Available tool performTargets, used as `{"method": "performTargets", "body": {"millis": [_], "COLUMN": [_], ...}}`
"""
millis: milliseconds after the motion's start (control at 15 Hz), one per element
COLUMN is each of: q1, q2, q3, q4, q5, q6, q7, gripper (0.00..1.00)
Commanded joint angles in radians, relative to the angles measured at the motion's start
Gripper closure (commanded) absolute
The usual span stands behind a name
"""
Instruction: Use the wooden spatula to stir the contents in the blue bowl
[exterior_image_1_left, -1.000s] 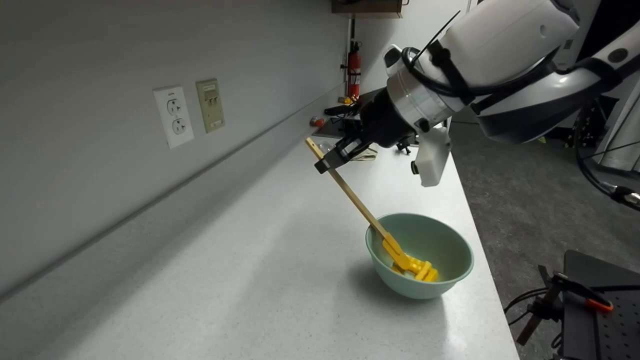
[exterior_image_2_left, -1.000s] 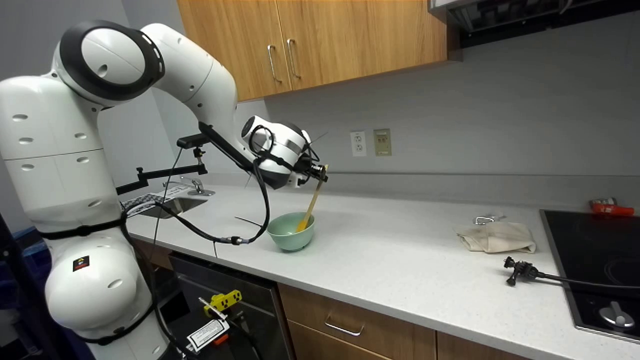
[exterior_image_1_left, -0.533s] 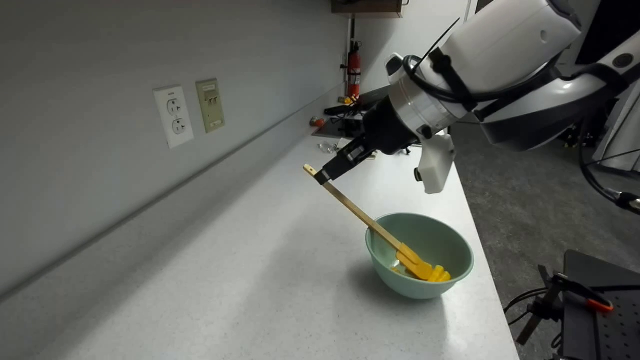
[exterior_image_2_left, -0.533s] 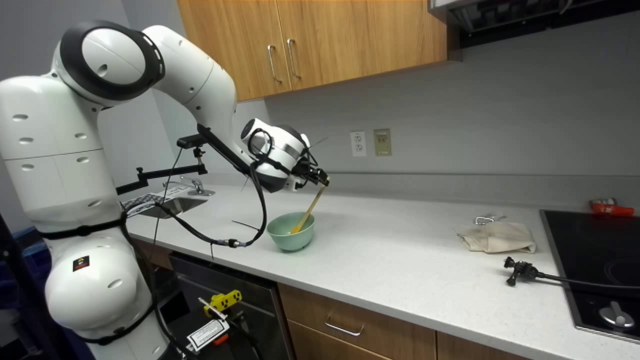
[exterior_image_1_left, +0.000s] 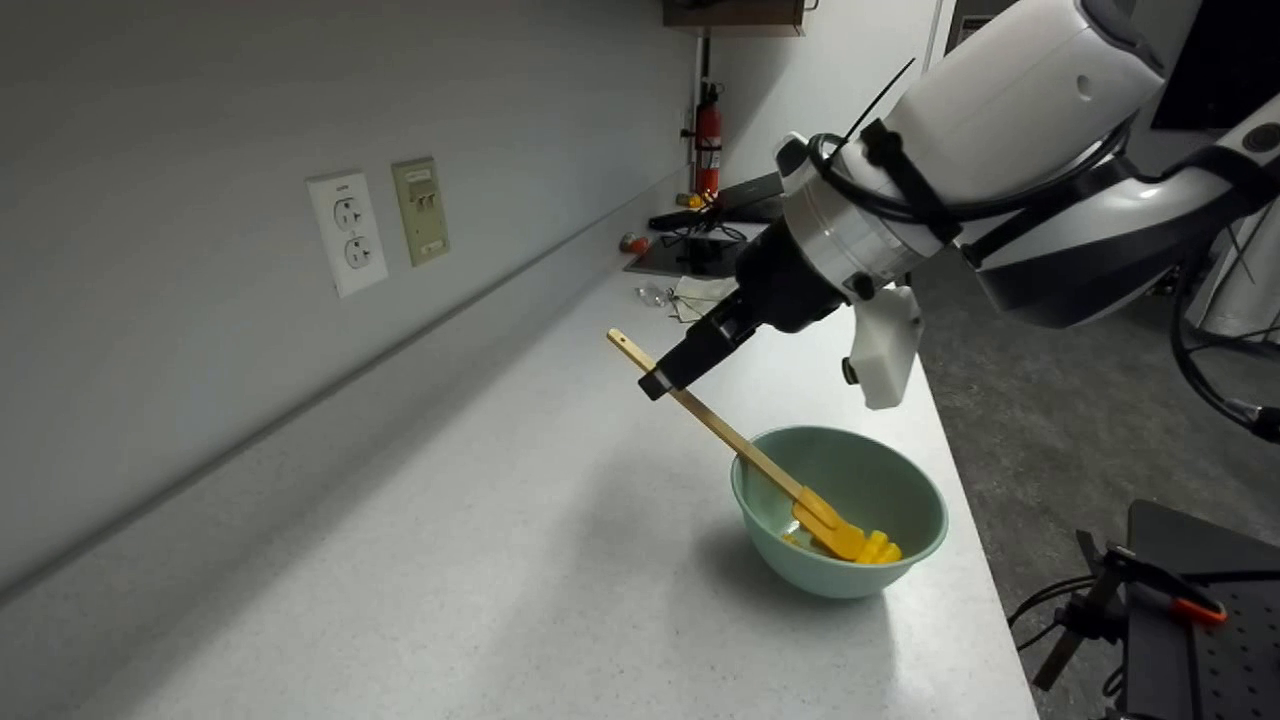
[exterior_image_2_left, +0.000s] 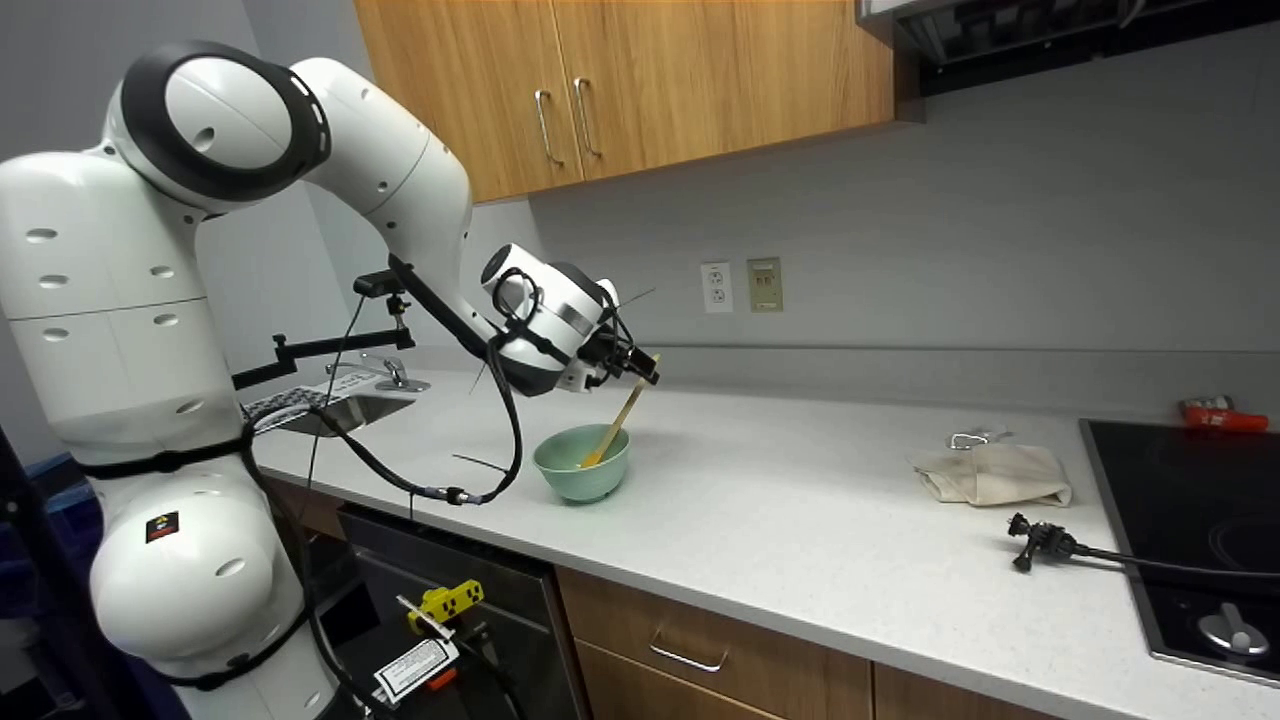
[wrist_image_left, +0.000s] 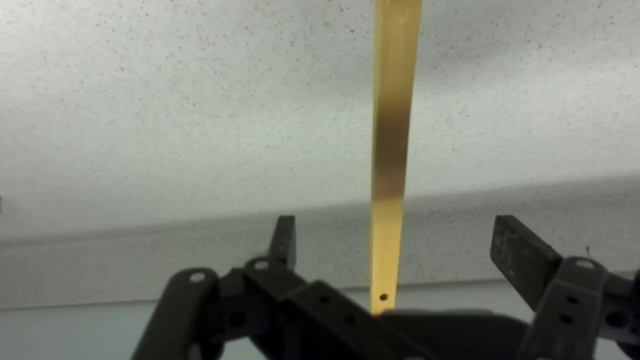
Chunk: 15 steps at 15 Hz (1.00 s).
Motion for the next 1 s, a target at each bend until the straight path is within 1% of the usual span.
{"method": "performTargets", "body": {"millis": [0,133,400,467,667,733,933], "q1": [-0.009,-0.011,-0.009,-0.007,-0.012,-0.003,-0.003], "q2": [-0.005,-0.003,-0.009,-0.014,-0.011,-0.001,0.001], "q3": [0.014,0.015,0.012,0.009,0.012,0.003,0.003], "q4": [-0.03,-0.035,-0.028,-0.021,-0.026,-0.02,-0.021], "q5": [0.087,0.107,0.106,0.088,0.108,0.065,0.065], "q6": [0.0,0.006,-0.002,-0.013,-0.004,0.0,0.0], "q7": [-0.122,-0.177,-0.242,-0.247,-0.313,-0.248,-0.25], "gripper": [0.0,0.0,0.0,0.0,0.0,0.0,0.0]}}
